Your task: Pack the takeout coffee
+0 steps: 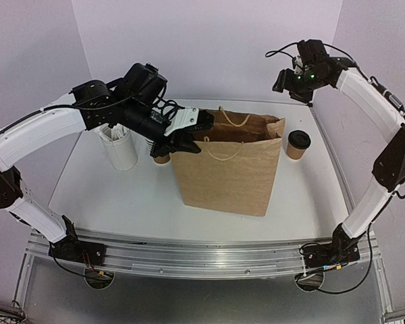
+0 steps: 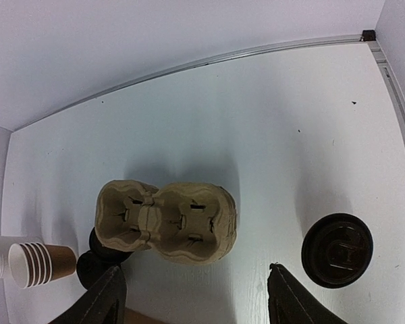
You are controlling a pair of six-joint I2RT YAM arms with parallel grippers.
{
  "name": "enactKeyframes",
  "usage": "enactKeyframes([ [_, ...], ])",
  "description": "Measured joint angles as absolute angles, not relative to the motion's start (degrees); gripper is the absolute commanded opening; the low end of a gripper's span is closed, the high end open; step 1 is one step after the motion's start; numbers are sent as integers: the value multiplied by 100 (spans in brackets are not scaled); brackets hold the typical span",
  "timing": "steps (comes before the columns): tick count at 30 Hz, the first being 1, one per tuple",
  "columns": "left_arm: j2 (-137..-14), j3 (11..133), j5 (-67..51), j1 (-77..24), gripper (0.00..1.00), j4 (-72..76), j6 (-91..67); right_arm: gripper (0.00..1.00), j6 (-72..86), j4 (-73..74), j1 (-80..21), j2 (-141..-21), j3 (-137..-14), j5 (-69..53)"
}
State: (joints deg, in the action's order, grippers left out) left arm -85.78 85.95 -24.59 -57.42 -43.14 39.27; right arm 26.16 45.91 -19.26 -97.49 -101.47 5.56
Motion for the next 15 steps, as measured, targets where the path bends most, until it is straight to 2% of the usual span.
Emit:
enactKeyframes([
  [15,-8608,9477,-1932,-5848,0,-5507,3158,68,2810,4579,-2357,-9759,-10333,553],
])
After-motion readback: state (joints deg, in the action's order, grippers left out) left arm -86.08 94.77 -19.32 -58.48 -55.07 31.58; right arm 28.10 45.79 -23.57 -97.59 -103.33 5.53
